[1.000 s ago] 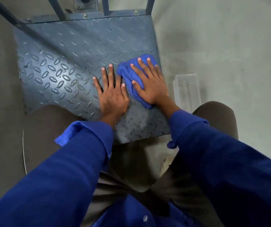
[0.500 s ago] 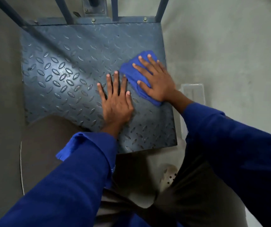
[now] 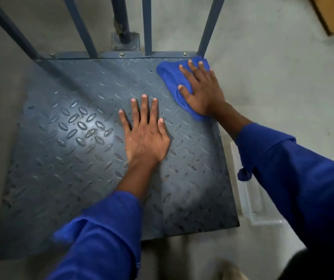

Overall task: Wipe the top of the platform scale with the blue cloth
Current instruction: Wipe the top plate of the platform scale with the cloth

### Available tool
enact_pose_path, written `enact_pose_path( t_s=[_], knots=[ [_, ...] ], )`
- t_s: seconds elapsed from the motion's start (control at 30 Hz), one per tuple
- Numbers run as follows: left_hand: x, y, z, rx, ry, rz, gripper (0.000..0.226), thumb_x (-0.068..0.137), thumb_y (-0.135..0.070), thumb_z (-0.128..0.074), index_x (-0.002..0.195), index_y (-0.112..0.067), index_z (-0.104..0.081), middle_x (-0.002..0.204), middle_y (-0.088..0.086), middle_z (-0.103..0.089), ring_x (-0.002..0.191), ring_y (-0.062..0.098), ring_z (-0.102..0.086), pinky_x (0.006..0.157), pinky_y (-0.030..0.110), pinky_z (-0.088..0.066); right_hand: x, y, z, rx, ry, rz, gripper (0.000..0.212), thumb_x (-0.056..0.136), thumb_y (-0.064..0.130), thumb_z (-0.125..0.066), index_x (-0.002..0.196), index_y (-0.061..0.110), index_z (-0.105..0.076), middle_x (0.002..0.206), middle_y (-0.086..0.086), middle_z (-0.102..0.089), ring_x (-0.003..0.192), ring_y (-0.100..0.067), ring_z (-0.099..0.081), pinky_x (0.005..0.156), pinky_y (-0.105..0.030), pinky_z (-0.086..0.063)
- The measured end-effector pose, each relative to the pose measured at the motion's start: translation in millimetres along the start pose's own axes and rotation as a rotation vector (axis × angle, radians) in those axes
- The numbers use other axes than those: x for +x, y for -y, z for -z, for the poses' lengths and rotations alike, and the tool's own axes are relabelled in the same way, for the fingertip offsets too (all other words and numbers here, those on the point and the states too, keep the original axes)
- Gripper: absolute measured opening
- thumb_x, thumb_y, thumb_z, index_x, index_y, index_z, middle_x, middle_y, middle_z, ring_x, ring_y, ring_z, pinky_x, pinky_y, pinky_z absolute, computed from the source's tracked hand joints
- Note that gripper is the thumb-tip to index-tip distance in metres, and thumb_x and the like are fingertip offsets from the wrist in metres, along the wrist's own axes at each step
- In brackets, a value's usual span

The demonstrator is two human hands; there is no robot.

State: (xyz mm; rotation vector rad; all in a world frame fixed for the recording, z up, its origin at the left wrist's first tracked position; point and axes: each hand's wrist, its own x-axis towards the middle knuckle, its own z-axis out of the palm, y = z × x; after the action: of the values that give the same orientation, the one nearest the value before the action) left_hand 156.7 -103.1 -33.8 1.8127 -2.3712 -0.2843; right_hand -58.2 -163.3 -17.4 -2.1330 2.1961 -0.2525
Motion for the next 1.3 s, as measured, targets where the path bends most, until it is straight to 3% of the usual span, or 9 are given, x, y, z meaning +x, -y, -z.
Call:
enact_pose_path(
  t_s=[0.17, 0.27, 0.37, 0.57, 0.83, 1.07, 1.13, 1.23, 1.3],
  knots=[
    [13, 6, -4, -0.006, -0.017, -0.044, 0.064, 0.11, -0.043, -0.012, 0.17, -0.023, -0.005, 0.179, 0.002, 0.002, 0.165, 0.026, 0.007, 0.131, 0.058, 0.007, -72, -15, -8, 0.023, 0.009, 0.152, 0.075, 0.103, 0.061, -0.029, 0.167, 0.022, -0.027, 0.176, -0.011, -0.019, 0.162, -0.037, -0.016, 0.13, -0.049, -0.015],
    [12, 5, -5, -0.018, -0.034, -0.041, 0.066, 0.109, -0.044, -0.013, 0.171, -0.021, -0.007, 0.179, 0.004, 0.0, 0.165, 0.028, 0.006, 0.131, 0.059, 0.006, -45, -25, 8, 0.078, 0.073, -0.131, 0.076, 0.105, 0.062, -0.032, 0.169, 0.023, -0.019, 0.176, -0.015, -0.011, 0.159, -0.042, -0.024, 0.13, -0.047, -0.018],
    [12, 4, -2, -0.027, -0.024, -0.05, 0.066, 0.109, -0.044, -0.014, 0.171, -0.021, -0.008, 0.179, 0.005, -0.001, 0.165, 0.028, 0.005, 0.131, 0.06, 0.004, 1, 2, 9, 0.115, 0.056, -0.295, 0.07, 0.109, 0.053, -0.041, 0.169, 0.024, -0.019, 0.177, -0.012, -0.009, 0.162, -0.038, -0.013, 0.131, -0.049, -0.015],
    [13, 5, 0, -0.034, -0.033, -0.037, 0.07, 0.106, -0.04, -0.012, 0.17, -0.014, -0.012, 0.179, 0.005, -0.007, 0.165, 0.027, 0.001, 0.132, 0.059, 0.0, -51, 34, 5, 0.013, 0.098, 0.119, 0.072, 0.104, 0.056, -0.033, 0.168, 0.025, -0.024, 0.177, -0.004, -0.016, 0.164, -0.03, -0.009, 0.131, -0.049, -0.008],
    [9, 5, 2, -0.015, 0.002, -0.042, 0.064, 0.111, -0.041, -0.012, 0.171, -0.019, -0.004, 0.179, 0.003, 0.002, 0.165, 0.026, 0.007, 0.132, 0.057, 0.005, -27, 8, 14, 0.028, 0.138, -0.092, 0.068, 0.111, 0.051, -0.036, 0.17, 0.024, -0.014, 0.178, -0.007, -0.004, 0.165, -0.031, 0.001, 0.132, -0.053, -0.004],
    [-23, 10, 0, -0.01, -0.005, -0.023, 0.065, 0.111, -0.039, -0.012, 0.17, -0.014, -0.004, 0.179, 0.002, 0.003, 0.165, 0.021, 0.008, 0.132, 0.052, 0.007, -105, 23, 8, 0.028, 0.119, 0.247, 0.074, 0.103, 0.058, -0.032, 0.169, 0.026, -0.021, 0.177, -0.002, -0.013, 0.164, -0.025, -0.006, 0.131, -0.043, -0.003],
    [-31, 10, -1, 0.0, 0.0, -0.016, 0.066, 0.111, -0.041, -0.01, 0.17, -0.014, 0.0, 0.179, 0.003, 0.006, 0.165, 0.021, 0.01, 0.132, 0.051, 0.009, -106, 5, 12, 0.003, 0.129, 0.207, 0.075, 0.103, 0.059, -0.031, 0.169, 0.025, -0.021, 0.177, -0.004, -0.012, 0.164, -0.026, -0.006, 0.131, -0.046, -0.005],
    [-32, 9, -3, -0.002, 0.004, -0.021, 0.066, 0.111, -0.043, -0.008, 0.17, -0.015, 0.001, 0.178, 0.004, 0.008, 0.164, 0.022, 0.012, 0.132, 0.052, 0.009, -77, -5, 16, 0.024, 0.106, -0.01, 0.072, 0.108, 0.056, -0.038, 0.169, 0.023, -0.019, 0.178, -0.008, -0.009, 0.164, -0.032, -0.004, 0.131, -0.056, -0.011],
    [-33, 10, -3, -0.008, 0.004, -0.017, 0.067, 0.11, -0.044, -0.008, 0.17, -0.015, 0.001, 0.178, 0.004, 0.008, 0.164, 0.022, 0.012, 0.132, 0.052, 0.009, -67, 10, 14, 0.012, 0.108, -0.096, 0.07, 0.11, 0.054, -0.039, 0.169, 0.024, -0.016, 0.178, -0.008, -0.005, 0.164, -0.032, -0.001, 0.132, -0.055, -0.007]
  ],
)
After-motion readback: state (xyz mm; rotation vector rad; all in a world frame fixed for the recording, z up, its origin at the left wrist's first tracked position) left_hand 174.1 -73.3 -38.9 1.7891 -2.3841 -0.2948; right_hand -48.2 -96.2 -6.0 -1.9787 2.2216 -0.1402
